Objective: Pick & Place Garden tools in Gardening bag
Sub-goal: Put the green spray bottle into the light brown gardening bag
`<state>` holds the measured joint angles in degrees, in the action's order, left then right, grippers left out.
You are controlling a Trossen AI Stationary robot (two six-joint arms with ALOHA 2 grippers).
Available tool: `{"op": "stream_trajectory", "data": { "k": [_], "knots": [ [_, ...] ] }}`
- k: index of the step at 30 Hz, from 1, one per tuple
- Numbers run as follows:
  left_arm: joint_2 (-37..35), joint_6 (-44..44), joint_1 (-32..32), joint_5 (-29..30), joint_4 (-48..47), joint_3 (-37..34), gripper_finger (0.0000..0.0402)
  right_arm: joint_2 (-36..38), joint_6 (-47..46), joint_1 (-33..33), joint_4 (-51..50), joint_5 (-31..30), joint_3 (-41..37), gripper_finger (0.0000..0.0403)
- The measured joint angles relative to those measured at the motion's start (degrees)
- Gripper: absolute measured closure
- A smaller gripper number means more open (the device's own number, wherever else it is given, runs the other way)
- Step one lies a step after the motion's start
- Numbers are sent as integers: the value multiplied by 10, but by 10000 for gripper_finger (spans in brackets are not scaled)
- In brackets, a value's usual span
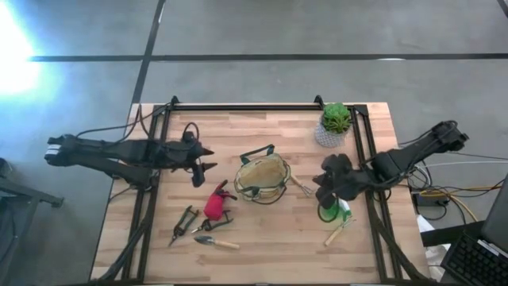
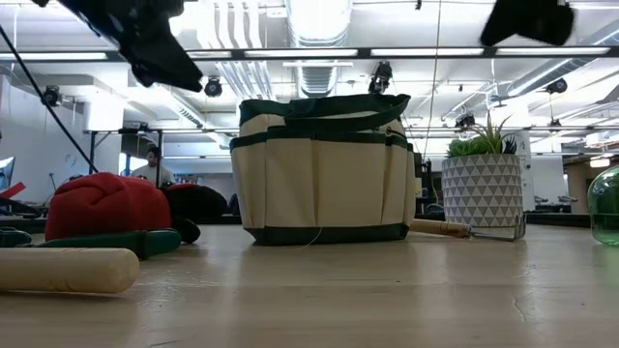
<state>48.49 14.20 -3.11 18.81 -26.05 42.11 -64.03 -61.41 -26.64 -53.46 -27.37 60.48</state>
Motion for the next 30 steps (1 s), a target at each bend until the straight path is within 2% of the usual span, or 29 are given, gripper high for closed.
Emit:
{"op": "stream_trajectory", "data": {
  "k": [4, 7, 14, 17, 21, 30],
  "knots": [
    [-1, -1, 0, 49, 56, -27, 196, -14, -119, -28, -89, 15, 53, 394],
    [-1, -14, 0, 77, 91, -44, 195, -31, -219, -42, -176, 55, 100, 394],
    [0, -75, 0, 93, 156, -61, 195, -87, -373, -49, -312, 242, 183, 394],
    [-1, -103, 0, 94, 155, -61, 195, -106, -397, -49, -327, 311, 200, 394],
    [-1, -131, 0, 98, 157, -61, 196, -122, -432, -49, -333, 373, 209, 394],
    [-5, -178, 0, 97, 175, -62, 198, -139, -438, -49, -333, 422, 207, 394]
  ]
}}
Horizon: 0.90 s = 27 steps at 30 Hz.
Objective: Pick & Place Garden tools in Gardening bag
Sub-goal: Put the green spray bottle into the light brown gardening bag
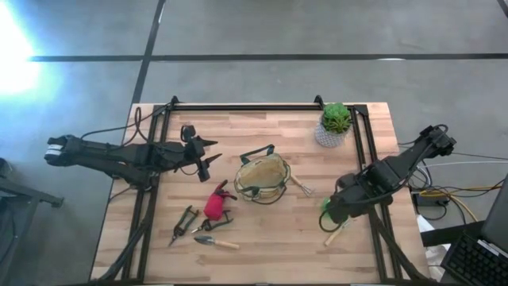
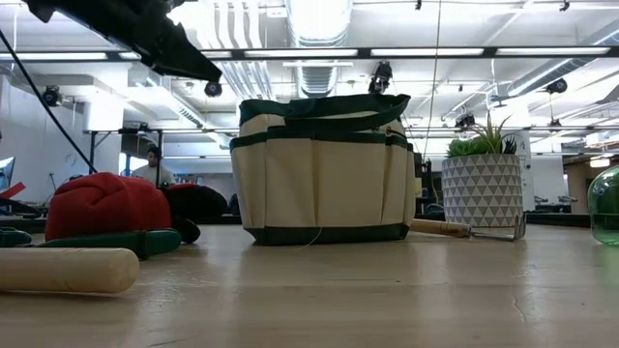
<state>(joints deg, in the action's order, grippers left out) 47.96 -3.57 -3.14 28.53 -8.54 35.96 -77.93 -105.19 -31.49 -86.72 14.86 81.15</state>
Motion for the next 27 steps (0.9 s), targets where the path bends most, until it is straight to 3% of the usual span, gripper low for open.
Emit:
{"op": "stream_trajectory", "data": {
  "k": [6, 15, 21, 27],
  "knots": [
    [0, -10, 0, -1, 9, -2, 198, 7, 2, 1, -1, 2, -10, 381],
    [0, -15, 0, -1, 13, -3, 198, 5, 39, 10, -7, 0, -23, 306],
    [0, -21, 0, -1, 13, -3, 198, 6, 80, 31, -14, -39, -23, 267],
    [0, -27, 0, -1, 12, -5, 197, 6, 94, 37, -14, -60, -31, 252]
  ]
}}
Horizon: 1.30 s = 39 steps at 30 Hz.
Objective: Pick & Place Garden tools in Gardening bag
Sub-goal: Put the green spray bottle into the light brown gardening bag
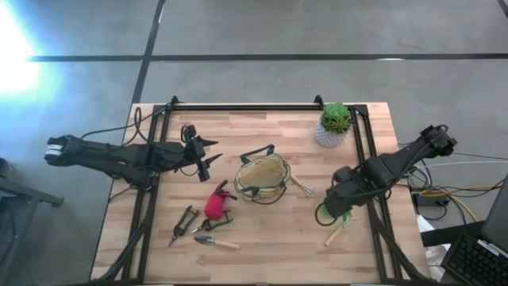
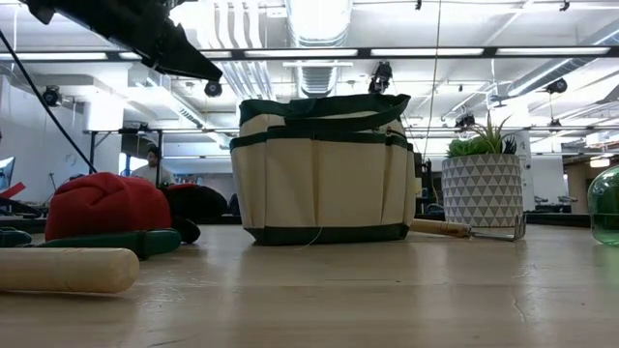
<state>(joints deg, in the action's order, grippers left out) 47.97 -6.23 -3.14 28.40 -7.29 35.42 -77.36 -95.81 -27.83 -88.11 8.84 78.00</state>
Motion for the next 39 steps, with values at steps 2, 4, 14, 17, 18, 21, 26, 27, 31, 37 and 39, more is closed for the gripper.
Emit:
{"op": "stream_trajectory", "data": {
  "k": [2, 4, 14, 17, 18, 21, 26, 27, 31, 37, 39],
  "knots": [
    [0, 0, 0, 0, 0, 0, 198, 0, 0, 0, 0, 0, -9, 253],
    [0, 0, 0, 0, 0, 0, 198, 0, -2, 0, 1, 1, -18, 257],
    [0, -1, 0, 0, 0, 0, 198, 0, -18, 0, 7, 7, -35, 270],
    [0, -1, 0, 0, 0, 0, 198, 0, -20, 0, 19, 7, -35, 268],
    [0, -1, 0, 0, 0, 0, 198, 0, -20, 0, 23, 7, -35, 267],
    [0, -1, 0, 0, 0, -1, 198, 0, -21, 0, 33, 7, -37, 266],
    [0, -1, 0, 0, 0, -1, 198, 0, -21, 0, 36, 7, -48, 268],
    [0, -1, 0, 0, 0, -1, 198, 0, -21, 0, 36, 10, -51, 268],
    [0, -1, 0, 0, 0, -1, 197, 0, -21, 0, 49, 29, -68, 264],
    [0, -1, 0, 0, 0, -1, 197, 0, -14, 0, 76, 33, -88, 269],
    [0, -1, 0, 0, 0, -1, 197, 0, -12, 0, 78, 33, -91, 274]
  ]
}}
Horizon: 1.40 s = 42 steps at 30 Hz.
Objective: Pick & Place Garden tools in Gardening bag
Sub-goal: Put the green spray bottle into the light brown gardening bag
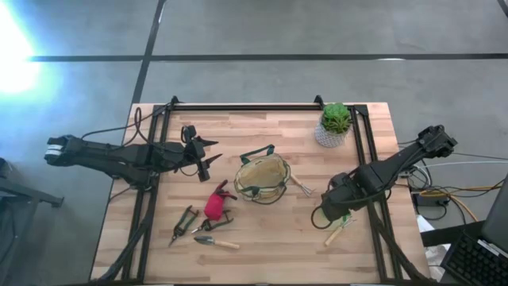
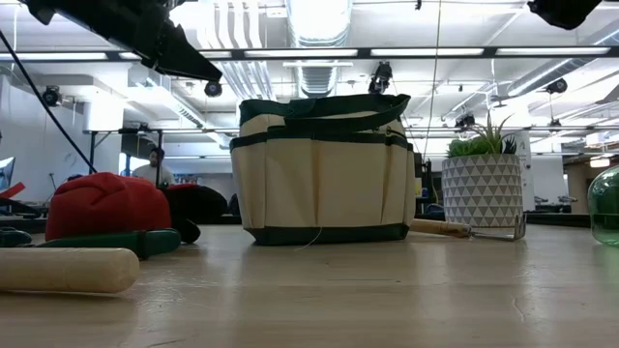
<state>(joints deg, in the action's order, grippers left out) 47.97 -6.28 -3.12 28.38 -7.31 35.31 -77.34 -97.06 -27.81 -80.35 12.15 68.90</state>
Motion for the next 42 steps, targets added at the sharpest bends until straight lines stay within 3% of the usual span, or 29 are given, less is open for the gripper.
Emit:
{"op": "stream_trajectory", "data": {
  "k": [6, 14, 32, 42],
  "knots": [
    [0, 0, 0, 0, 0, 0, 197, 0, 15, 0, 0, 1, -10, 300],
    [0, 0, 0, 0, 0, 0, 197, 1, 32, 0, -1, 5, -14, 363],
    [0, -4, 0, 0, 0, 0, 197, 7, 70, 0, -15, -4, 78, 364],
    [0, -4, 0, 0, 0, 0, 197, 6, 161, 0, -14, -108, 154, 364]
  ]
}}
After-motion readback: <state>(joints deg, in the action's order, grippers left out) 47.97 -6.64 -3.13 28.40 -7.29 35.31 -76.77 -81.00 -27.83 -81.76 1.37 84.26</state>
